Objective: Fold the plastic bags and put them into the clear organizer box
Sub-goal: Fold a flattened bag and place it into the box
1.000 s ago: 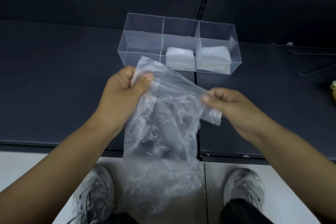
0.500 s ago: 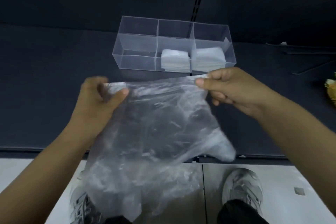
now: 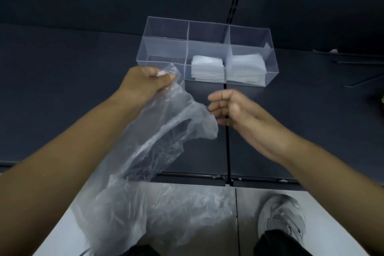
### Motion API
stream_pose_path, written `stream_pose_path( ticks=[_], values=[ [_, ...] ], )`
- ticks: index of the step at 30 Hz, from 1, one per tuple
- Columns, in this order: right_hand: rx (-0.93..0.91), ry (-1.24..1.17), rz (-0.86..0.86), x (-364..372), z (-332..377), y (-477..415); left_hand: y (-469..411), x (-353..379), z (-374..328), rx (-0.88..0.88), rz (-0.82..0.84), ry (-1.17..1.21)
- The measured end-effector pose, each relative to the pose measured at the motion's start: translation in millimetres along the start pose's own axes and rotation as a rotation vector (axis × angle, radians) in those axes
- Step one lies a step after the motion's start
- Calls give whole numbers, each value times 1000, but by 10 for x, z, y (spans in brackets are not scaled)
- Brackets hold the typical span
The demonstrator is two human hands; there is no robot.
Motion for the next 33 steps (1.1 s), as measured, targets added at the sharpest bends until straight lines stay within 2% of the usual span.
stream_pose_path(
  ticks=[2, 6, 11, 12, 14, 18, 21, 24, 30, 33],
  values=[
    [19, 96, 3, 177, -42, 40, -38, -21, 36, -4, -67, 22],
    [-49, 241, -239, 294, -4, -26, -97, -45, 89, -15, -157, 23],
    [11, 292, -119, -2, -45, 75, -132, -317, 232, -72, -304, 55],
    [24, 327, -167, -87, -89, 97, -147, -396, 269, -83, -336, 74],
    [43, 375, -371, -271, -194, 130, -156, -507, 316, -113, -375, 109],
    [100, 432, -769, -555, -365, 163, -131, -504, 381, -137, -311, 130],
    [67, 429, -875, -633, -434, 150, -76, -411, 459, -161, -261, 127],
    [11, 284, -706, -690, -438, 108, -31, -388, 573, -196, -237, 213],
    [11, -211, -50, -736, -352, 186, -46, -446, 691, -259, -257, 289],
    [44, -366, 91, -690, -307, 152, -53, -448, 665, -262, -228, 322]
  ],
)
Point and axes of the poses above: each hand's wrist, its own y-axis away from the middle knuckle, its own x-axis out of the palm, z = x × y, the point moved 2 cm from there along -y, towards the middle knuckle, and after that the axes turned 12 degrees about z, right-handed, at the moved point
